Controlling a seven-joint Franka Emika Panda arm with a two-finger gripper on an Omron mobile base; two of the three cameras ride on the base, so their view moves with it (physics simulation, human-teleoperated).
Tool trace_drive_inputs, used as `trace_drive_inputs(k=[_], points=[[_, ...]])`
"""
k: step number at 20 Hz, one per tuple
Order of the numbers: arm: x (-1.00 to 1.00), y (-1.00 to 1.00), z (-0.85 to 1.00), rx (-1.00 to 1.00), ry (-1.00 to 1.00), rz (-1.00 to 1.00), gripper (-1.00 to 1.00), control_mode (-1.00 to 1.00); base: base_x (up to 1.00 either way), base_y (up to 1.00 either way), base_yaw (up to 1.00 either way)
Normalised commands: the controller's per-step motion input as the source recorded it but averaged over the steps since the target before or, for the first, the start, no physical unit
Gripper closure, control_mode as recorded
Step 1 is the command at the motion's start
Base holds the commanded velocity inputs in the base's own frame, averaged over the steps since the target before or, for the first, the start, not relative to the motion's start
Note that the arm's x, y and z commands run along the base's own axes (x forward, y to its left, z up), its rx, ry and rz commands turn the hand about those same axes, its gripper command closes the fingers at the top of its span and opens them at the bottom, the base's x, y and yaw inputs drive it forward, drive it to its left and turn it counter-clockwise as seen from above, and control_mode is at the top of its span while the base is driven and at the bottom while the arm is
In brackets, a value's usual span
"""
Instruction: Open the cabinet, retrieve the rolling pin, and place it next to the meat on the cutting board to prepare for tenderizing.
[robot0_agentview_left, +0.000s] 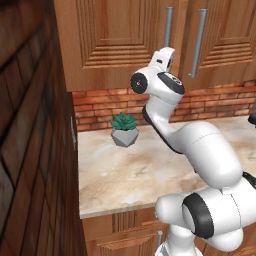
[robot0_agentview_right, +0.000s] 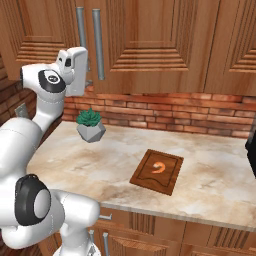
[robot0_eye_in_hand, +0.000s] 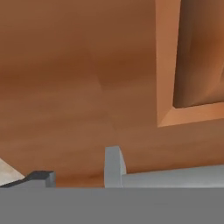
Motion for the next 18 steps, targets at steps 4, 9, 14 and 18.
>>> trace_drive_inputs(k=[4, 9, 14, 18], points=[[0.01, -0.37, 0.0, 0.0, 0.0, 0.0, -1.0, -1.0, 0.0, 0.0, 0.0], [-0.13, -0.4, -0.01, 0.0, -0.04, 0.0, -1.0, -1.0, 0.0, 0.0, 0.0], [0.03, -0.23, -0.01, 0.0, -0.01, 0.0, -1.0, -1.0, 0.0, 0.0, 0.0], [0.18, -0.09, -0.01, 0.0, 0.0, 0.04, -1.0, -1.0, 0.0, 0.0, 0.0]])
